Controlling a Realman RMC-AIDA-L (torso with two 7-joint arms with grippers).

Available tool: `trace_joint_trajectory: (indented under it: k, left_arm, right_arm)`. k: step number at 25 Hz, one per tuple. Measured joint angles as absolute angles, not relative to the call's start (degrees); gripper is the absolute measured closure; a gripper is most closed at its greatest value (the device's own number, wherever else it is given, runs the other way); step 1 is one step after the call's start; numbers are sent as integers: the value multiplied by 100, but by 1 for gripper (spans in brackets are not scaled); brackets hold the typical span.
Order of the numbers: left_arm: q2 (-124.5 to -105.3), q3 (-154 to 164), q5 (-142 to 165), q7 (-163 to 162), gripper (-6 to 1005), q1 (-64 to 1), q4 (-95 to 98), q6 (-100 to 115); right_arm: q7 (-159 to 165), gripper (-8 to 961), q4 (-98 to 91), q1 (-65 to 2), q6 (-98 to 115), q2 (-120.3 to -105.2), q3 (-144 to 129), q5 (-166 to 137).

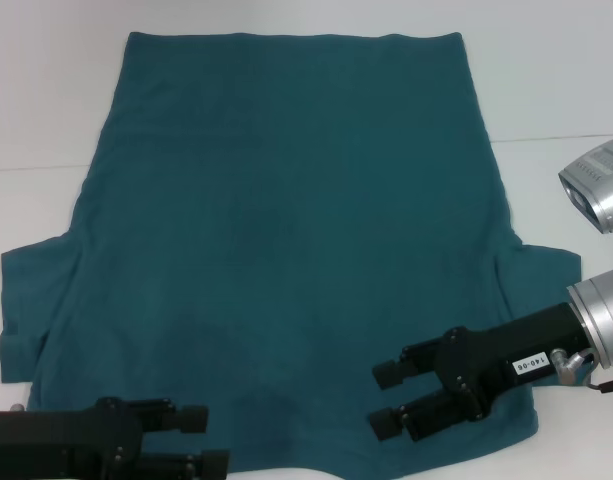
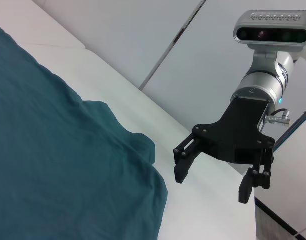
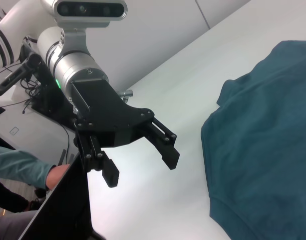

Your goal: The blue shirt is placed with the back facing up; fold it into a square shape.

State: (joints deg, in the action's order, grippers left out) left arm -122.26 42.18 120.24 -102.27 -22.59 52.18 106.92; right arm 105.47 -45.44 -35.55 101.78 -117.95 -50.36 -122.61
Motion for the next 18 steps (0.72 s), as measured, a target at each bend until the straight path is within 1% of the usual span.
trace_joint_trajectory:
  k: [14,17,18]
  left_arm:
    - [-12211,4156,11994,-10339,173,-2274,5211,10712]
    - [-12164,3916,11973,-10854,174,-2335,5196,10586]
    - [-12101,3682,11972,-11275,174,-2402,5151,10468]
  right_arm:
    - [10557,101,-4544,-3543,10070,-11785,-5024,-12263]
    - [10809,101,-4548,-3554,9978,-11783,-4901,-12264]
    - [11102,101,-4552,-3577,9852,-11764,-4838,-12265]
